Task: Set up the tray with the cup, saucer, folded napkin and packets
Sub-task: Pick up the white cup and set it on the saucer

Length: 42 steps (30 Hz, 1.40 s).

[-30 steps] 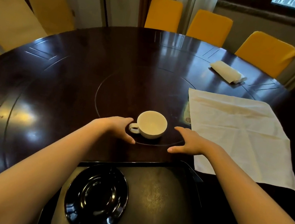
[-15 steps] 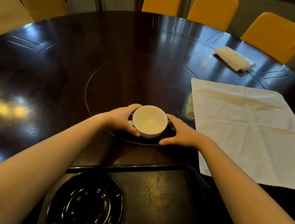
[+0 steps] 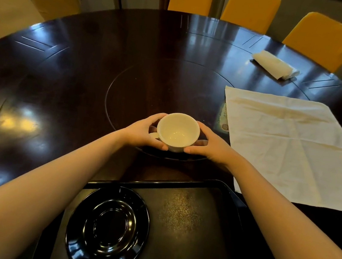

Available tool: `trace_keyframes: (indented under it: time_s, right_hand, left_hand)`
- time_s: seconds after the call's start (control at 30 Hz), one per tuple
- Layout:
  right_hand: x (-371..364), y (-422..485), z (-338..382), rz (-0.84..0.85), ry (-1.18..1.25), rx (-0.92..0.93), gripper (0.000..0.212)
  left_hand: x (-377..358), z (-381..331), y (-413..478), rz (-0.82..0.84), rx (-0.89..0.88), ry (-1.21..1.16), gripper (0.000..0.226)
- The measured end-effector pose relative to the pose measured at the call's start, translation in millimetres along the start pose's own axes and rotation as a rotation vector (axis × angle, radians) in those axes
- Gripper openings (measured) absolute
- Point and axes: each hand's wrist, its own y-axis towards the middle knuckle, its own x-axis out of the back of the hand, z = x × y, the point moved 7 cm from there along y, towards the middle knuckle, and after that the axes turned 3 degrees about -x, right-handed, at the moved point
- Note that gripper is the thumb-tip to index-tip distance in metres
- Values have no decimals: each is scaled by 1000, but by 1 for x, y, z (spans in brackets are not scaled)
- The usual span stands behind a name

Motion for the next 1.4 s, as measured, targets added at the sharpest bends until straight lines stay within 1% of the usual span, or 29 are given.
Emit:
trace_keyframes:
  time_s: [0.1, 0.2, 0.33, 0.43, 0.53, 0.7, 0.83, 0.97, 1.17, 1.27, 1.4]
  right_hand:
    - [-2, -14, 18, -1, 58, 22, 78]
    - [-8, -31, 45, 6, 113, 91, 76]
    - [-19, -55, 83, 11, 152, 164, 81]
    - [-36, -71, 103, 53, 156, 200, 80]
    - [-56, -83, 111, 110, 124, 211, 81]
    - [-96, -100, 100, 205, 71, 197, 77]
    - [-128, -109, 67, 256, 72, 127, 82]
    - [-153, -118, 35, 307, 73, 48, 85]
    - [-173, -122, 14, 334, 9, -9, 87]
    - [-179, -122, 12, 329, -58, -5, 88]
    - [-180, -122, 12, 320, -94, 8, 88]
  left_hand:
    - [6, -18, -20, -9, -31, -58, 88]
    - [17, -44, -46, -28, -94, -97, 86]
    - [35, -72, -85, -70, -161, -133, 81]
    - [45, -79, -117, -99, -174, -142, 77]
    - [49, -72, -147, -137, -156, -128, 79]
    - [34, -48, -195, -178, -73, -138, 84]
    - [9, -16, -222, -201, 3, -143, 89]
    - [-19, 14, -238, -198, 69, -147, 87]
    - [-38, 43, -250, -216, 134, -149, 88]
    - [-42, 49, -252, -206, 159, -108, 86]
    - [-44, 52, -253, -220, 187, -83, 90]
